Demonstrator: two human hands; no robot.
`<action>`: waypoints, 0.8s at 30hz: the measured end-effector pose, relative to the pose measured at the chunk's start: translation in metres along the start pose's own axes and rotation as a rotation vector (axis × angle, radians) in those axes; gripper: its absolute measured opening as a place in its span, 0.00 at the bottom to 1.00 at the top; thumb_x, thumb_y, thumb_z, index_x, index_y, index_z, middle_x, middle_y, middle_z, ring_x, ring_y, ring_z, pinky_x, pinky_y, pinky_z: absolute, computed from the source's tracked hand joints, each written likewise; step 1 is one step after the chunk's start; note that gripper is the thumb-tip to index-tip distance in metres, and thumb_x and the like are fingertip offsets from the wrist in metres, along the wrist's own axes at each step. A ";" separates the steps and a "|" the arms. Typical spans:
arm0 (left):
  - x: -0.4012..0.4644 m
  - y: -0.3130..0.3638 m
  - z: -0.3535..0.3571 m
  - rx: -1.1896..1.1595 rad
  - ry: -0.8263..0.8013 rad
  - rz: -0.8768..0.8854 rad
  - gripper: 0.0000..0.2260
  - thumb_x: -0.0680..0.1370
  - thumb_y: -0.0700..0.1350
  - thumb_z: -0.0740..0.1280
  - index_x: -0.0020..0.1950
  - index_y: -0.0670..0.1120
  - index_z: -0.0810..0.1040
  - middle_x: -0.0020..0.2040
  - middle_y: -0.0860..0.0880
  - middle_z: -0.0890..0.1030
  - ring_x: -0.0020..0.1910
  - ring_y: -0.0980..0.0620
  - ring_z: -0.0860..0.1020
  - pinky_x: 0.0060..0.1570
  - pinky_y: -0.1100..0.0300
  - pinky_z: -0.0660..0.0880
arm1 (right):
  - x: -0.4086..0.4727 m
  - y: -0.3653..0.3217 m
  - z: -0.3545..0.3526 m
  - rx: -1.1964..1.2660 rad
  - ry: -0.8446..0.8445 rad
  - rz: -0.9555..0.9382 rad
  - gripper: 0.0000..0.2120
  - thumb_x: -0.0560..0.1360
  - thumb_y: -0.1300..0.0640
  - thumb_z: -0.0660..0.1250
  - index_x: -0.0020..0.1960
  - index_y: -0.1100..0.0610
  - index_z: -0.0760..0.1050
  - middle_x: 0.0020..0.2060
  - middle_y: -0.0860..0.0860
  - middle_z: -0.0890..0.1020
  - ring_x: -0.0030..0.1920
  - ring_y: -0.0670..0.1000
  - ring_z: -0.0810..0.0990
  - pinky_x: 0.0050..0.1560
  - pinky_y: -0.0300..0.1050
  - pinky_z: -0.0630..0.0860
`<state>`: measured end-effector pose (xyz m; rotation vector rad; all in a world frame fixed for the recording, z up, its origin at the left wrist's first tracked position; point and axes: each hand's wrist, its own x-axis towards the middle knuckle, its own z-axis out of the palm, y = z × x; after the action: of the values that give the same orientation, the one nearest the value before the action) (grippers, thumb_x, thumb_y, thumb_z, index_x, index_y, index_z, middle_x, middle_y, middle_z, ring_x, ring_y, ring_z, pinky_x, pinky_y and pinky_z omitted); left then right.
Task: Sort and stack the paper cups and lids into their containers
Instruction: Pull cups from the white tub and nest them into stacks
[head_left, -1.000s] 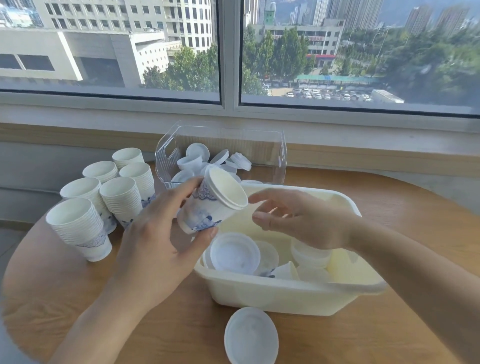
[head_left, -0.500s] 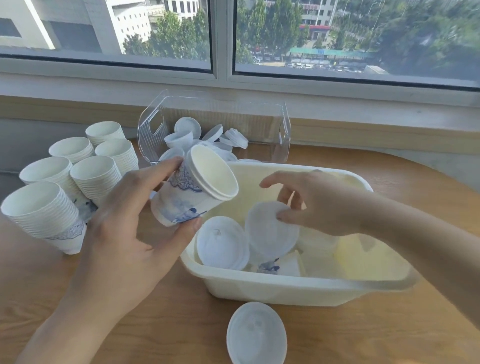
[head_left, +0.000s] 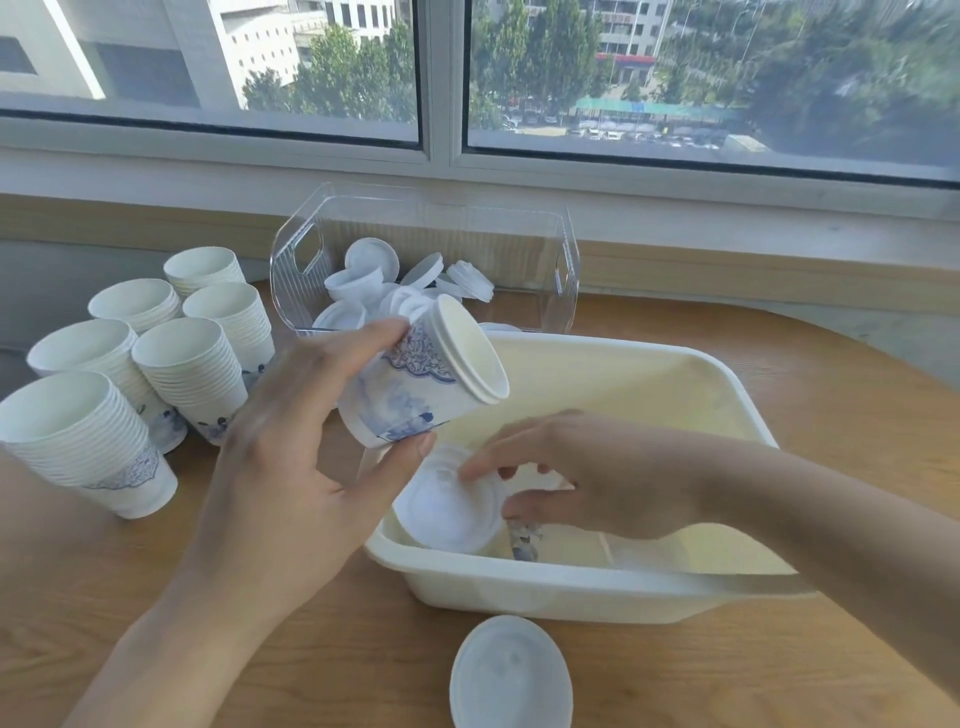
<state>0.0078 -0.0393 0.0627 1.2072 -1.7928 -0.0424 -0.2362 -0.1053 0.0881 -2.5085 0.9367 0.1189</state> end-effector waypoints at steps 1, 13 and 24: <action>0.000 0.000 0.000 -0.001 0.000 -0.001 0.29 0.73 0.47 0.76 0.73 0.49 0.74 0.62 0.59 0.77 0.60 0.68 0.73 0.61 0.74 0.64 | -0.004 0.004 -0.005 0.011 0.045 0.034 0.18 0.84 0.49 0.65 0.73 0.41 0.73 0.55 0.30 0.74 0.54 0.28 0.71 0.53 0.24 0.64; -0.006 0.002 -0.006 0.002 -0.004 -0.035 0.29 0.72 0.49 0.76 0.73 0.50 0.74 0.65 0.61 0.76 0.60 0.68 0.73 0.61 0.77 0.63 | -0.035 0.031 -0.015 -0.194 0.177 0.248 0.18 0.81 0.43 0.68 0.70 0.35 0.70 0.57 0.33 0.76 0.55 0.39 0.76 0.59 0.43 0.73; -0.010 0.002 -0.005 -0.013 0.002 -0.029 0.28 0.74 0.51 0.75 0.73 0.49 0.74 0.64 0.57 0.78 0.62 0.62 0.76 0.63 0.68 0.69 | -0.035 0.016 0.005 0.011 0.031 0.251 0.17 0.78 0.48 0.73 0.64 0.39 0.74 0.41 0.40 0.82 0.41 0.36 0.77 0.45 0.37 0.71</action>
<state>0.0103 -0.0291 0.0597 1.2233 -1.7707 -0.0696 -0.2731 -0.0926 0.0859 -2.3786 1.2583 0.1533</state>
